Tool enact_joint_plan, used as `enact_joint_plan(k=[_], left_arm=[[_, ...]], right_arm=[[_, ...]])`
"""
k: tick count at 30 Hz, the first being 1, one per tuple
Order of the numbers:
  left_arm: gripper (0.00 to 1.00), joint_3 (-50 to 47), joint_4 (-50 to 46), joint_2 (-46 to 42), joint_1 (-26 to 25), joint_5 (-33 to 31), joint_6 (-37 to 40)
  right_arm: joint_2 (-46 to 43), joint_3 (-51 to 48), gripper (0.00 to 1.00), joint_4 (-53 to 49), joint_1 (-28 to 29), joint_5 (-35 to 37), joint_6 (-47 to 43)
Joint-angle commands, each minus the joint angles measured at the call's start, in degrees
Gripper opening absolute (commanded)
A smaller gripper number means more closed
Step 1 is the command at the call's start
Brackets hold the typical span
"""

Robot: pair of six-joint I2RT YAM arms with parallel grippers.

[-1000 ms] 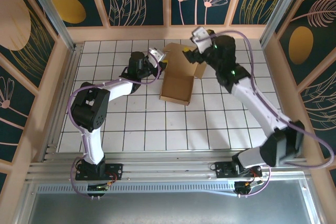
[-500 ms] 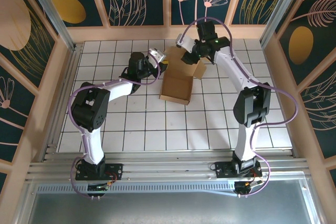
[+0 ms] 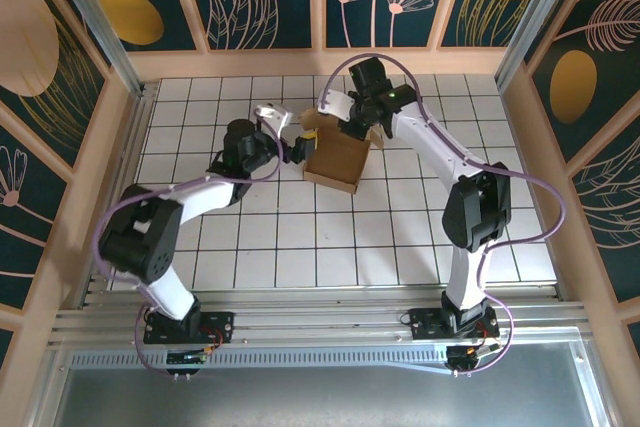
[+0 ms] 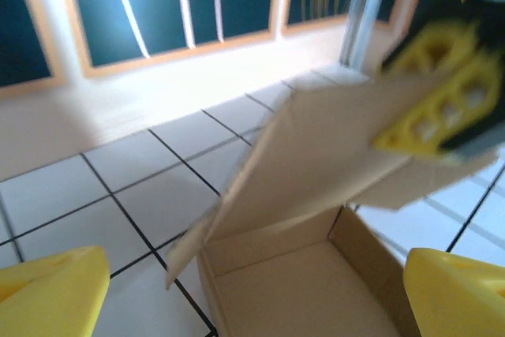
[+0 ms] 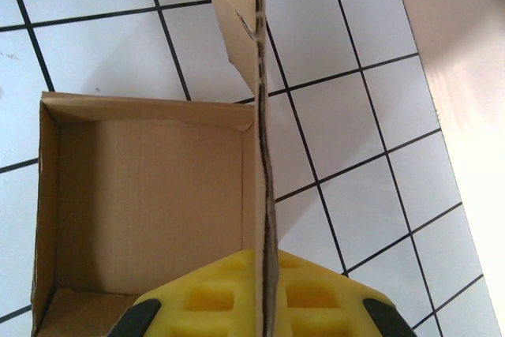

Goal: Fold the paper box

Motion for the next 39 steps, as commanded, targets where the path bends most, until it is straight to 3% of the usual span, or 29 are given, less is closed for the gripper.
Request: enact_joint_plan(k=[1,4,8,11,17,22,29,32,39], left_arm=[[0.92,2.9,-9.1,-5.8,1.0,-8.4,-13.8],[0.77,7.9,-19.3,-4.8,4.0,-8.8,-22.2],[0.61,17.0,-31.0,3.0,8.7,-5.6,-30.2],[0.51,25.0,-36.4,12.0,9.5,-4.3,-28.3],[0.47,40.3,-45.0,28.0,9.5,-0.6,-25.5],[0.38,42.2,-41.9,31.1,9.6,7.0,-25.4],[0.29,43.1,-41.6,30.2,9.9,7.4,-24.9],[0.28,39.4,-36.4,28.3,9.9,13.0,-27.7],[0.26,34.4,-32.6,26.1,9.9,18.6,-28.6]], right_arm=[[-3.7,-1.5,0.03,1.9,0.4,2.1,-1.7],[-3.7,-1.5,0.03,2.1,0.2,0.7,-1.8],[-1.7,1.6,0.03,0.1,-1.0,-3.0,-1.8],[1.5,7.0,0.02,-4.0,-2.2,-6.5,-1.9],[5.0,12.4,0.02,-6.8,-3.8,-10.8,-1.7],[6.1,13.1,0.02,-7.4,-3.9,-10.9,-1.9],[7.4,13.9,0.01,-8.3,-4.2,-11.2,-2.1],[8.5,14.6,0.01,-8.5,-4.2,-10.4,-1.9],[9.7,15.3,0.01,-8.5,-3.2,-8.0,-2.1]])
